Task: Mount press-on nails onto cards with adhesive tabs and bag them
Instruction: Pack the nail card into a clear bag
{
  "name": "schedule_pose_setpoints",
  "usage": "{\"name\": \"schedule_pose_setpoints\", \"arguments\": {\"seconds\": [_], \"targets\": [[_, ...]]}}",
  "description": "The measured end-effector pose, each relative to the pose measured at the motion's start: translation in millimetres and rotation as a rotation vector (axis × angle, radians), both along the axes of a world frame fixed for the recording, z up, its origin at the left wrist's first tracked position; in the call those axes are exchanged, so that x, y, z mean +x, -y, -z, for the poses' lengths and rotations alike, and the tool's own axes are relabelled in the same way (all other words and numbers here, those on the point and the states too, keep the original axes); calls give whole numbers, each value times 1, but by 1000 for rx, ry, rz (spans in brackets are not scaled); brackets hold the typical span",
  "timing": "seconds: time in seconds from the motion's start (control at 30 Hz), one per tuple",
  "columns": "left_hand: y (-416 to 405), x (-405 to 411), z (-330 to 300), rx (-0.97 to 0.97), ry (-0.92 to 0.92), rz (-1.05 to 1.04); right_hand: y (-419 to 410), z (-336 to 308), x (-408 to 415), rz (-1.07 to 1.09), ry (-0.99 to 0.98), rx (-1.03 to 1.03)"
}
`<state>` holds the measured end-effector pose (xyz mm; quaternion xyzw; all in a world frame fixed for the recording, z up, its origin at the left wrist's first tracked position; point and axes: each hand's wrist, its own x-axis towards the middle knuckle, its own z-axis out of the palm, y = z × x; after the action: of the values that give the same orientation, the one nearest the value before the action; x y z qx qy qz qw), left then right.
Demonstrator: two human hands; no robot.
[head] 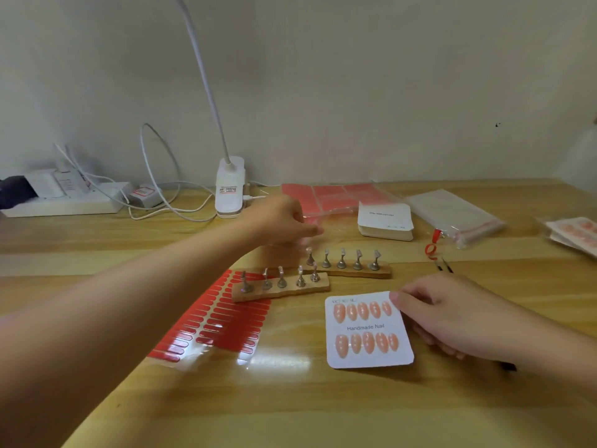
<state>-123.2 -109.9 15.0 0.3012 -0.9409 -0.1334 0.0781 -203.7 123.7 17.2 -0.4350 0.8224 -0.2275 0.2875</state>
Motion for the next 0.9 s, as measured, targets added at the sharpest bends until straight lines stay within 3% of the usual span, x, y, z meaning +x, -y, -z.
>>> {"name": "schedule_pose_setpoints", "arguments": {"seconds": [0.27,0.4,0.6,0.9], "targets": [[-5,-6,-2,24,7,22,14,-17,-6,-193,-303,220],[-4,3,-1,68,-137,28,28,-34,-15,-202,-369,95],[-3,17,13,98,-365,28,71,-38,-32,-217,-295,-337],[-2,21,27,189,-619,19,128,-18,-39,-467,-570,-223]]}}
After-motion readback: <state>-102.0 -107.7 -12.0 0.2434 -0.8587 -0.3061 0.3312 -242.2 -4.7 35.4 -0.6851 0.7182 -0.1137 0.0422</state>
